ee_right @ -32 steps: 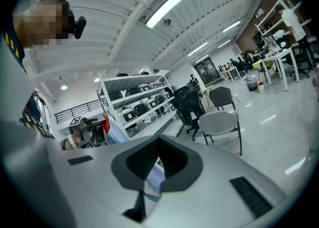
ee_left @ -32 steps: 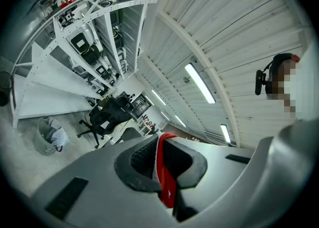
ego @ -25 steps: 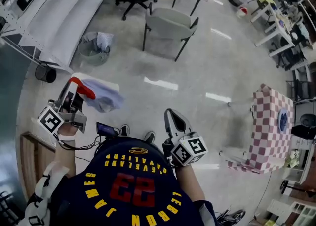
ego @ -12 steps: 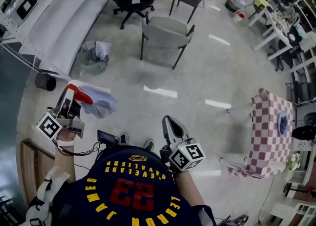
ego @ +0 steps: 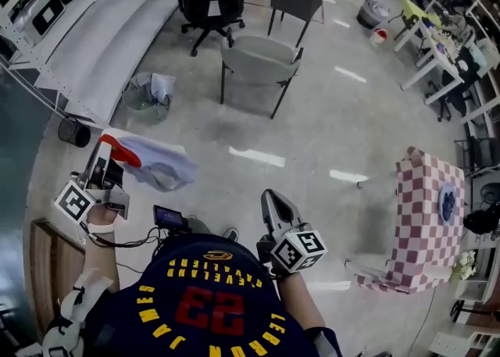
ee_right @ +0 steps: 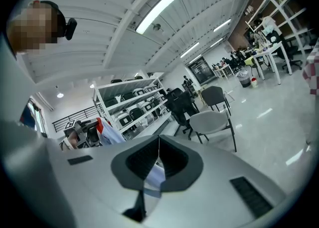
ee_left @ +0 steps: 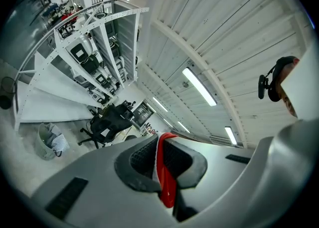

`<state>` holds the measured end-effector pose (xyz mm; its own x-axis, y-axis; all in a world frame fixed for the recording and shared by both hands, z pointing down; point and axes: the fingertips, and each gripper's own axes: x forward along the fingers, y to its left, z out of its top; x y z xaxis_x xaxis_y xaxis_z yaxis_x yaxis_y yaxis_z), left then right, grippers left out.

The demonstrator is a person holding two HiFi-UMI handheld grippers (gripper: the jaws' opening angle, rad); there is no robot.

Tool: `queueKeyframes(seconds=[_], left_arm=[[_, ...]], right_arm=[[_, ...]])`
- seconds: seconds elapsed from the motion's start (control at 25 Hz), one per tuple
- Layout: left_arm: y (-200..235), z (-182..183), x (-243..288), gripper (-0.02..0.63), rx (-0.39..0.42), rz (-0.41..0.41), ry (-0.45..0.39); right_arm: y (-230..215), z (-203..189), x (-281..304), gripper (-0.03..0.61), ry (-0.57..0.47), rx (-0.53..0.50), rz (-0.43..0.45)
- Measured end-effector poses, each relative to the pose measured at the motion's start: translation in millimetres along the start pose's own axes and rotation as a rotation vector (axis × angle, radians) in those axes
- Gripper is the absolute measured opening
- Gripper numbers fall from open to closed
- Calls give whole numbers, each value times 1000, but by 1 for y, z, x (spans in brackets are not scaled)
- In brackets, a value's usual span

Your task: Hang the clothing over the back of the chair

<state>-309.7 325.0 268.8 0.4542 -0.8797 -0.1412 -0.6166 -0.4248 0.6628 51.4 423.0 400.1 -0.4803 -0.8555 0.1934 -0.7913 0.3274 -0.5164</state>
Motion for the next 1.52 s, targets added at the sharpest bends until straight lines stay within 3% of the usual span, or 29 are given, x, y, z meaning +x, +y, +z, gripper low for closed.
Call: queueKeyframes(seconds=[0.32,0.68,1.0,1.28,1.52], left_arm=[[-9,-24,6,11,-13,48,17],[9,-39,74,11,-32,39,44],[47,-43,181,11,-56,-9,111],[84,-16,266,11,-79,-55,116],[95,-18,321,11,-99,-176,198]], right_arm=[[-30,-2,-17,8,39,39,5],[-72,15,19,8,44,62,-27],[-115,62,81,8,29,62,-107],[-133,99,154,9,39,54,-144],[-141,115,211,9,64,11,-160]])
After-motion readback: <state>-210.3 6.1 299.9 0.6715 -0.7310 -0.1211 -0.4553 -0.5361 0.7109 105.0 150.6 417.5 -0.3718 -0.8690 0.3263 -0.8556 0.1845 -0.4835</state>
